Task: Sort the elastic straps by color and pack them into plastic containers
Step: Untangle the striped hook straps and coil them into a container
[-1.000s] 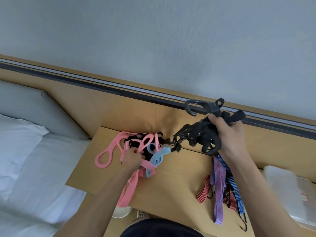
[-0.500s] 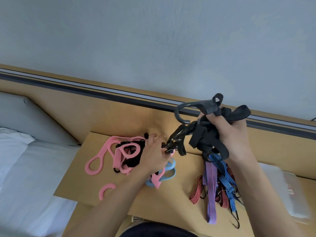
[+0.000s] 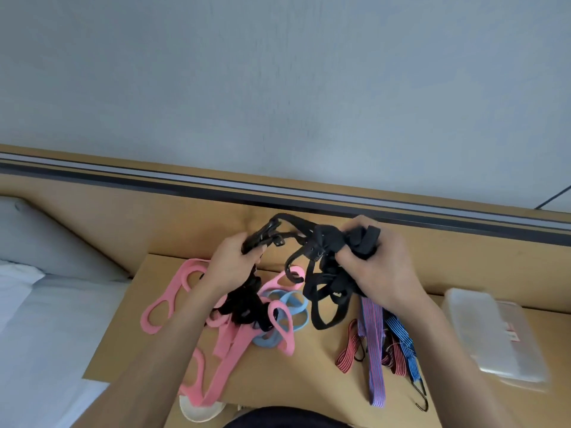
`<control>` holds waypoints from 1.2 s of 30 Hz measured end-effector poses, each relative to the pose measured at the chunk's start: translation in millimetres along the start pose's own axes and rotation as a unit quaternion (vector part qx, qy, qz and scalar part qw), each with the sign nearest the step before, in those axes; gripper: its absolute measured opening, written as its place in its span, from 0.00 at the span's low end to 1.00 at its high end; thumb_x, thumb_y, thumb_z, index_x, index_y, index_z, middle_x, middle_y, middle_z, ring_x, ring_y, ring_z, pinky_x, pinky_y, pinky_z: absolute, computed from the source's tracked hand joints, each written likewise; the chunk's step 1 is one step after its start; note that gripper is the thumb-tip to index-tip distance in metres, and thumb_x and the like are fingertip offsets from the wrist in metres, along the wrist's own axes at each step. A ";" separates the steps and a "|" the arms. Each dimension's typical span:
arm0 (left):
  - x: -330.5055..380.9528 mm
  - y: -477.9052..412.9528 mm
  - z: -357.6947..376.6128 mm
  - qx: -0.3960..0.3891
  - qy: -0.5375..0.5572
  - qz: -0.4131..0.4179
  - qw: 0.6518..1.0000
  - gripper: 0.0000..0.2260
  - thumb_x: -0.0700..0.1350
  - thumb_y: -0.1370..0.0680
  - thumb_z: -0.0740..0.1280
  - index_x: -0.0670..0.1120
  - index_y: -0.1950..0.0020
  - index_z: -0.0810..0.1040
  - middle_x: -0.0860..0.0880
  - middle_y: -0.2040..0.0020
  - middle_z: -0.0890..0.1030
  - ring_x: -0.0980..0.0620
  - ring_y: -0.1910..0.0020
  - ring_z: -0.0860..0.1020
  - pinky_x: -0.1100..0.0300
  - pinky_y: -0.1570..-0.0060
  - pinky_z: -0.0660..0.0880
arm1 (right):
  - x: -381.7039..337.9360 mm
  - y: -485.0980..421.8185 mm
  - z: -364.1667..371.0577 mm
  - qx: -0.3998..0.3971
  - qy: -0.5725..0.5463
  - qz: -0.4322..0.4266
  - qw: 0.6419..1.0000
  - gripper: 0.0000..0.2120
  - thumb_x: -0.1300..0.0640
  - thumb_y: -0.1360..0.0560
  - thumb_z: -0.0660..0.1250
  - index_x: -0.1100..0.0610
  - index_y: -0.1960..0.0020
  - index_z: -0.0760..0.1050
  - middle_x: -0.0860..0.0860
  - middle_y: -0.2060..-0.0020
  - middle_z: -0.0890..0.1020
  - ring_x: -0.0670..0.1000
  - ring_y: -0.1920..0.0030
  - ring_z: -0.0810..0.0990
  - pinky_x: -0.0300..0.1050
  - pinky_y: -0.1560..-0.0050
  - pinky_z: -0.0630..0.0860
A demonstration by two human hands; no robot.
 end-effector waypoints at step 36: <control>50.0 33.3 -40.7 -0.113 0.154 0.095 0.977 0.24 0.54 0.15 0.58 0.35 0.59 0.74 0.55 0.73 0.65 0.58 0.74 0.63 0.70 0.70 0.67 | 22.2 -19.2 36.8 -0.079 -0.058 0.064 0.993 0.06 0.52 0.23 0.70 0.54 0.54 0.79 0.56 0.63 0.81 0.58 0.61 0.78 0.58 0.59 0.76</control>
Point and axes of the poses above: each hand's wrist, its own y-axis away from the middle knuckle, its own z-axis out of the palm, x = y × z, the point moved 1 cm from there along -y, towards the middle knuckle
